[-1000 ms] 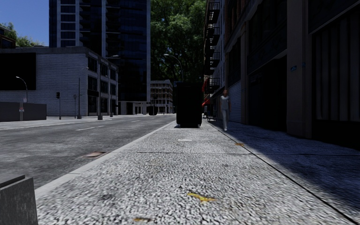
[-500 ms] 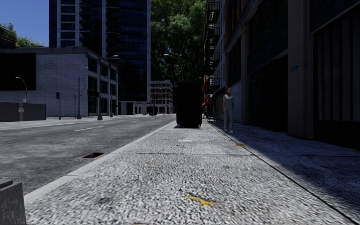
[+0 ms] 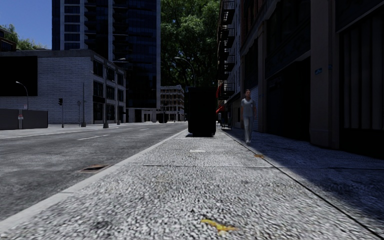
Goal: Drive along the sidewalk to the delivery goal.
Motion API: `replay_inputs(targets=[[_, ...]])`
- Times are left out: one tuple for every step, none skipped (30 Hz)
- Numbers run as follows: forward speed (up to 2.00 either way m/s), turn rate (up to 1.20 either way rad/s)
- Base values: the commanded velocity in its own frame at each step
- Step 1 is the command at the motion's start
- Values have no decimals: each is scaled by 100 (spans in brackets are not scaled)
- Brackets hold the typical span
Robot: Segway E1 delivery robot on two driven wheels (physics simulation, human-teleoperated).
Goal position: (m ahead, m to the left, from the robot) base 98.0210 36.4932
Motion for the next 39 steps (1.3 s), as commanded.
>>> replay_inputs(targets=[[36, 0], [36, 0], [36, 0], [36, 0], [36, 0], [36, 0], [36, 0], [36, 0], [36, 0], [36, 0], [36, 0], [36, 0], [37, 0], [37, 0], [38, 0], [41, 0], [43, 0], [45, 0], [46, 0], [47, 0], [47, 0], [47, 0], [49, 0], [49, 0], [49, 0], [50, 0], [50, 0], [50, 0], [53, 0], [55, 0], [60, 0], [67, 0], [74, 0], [86, 0], [98, 0], [103, 0], [104, 0], [104, 0], [104, 0]])
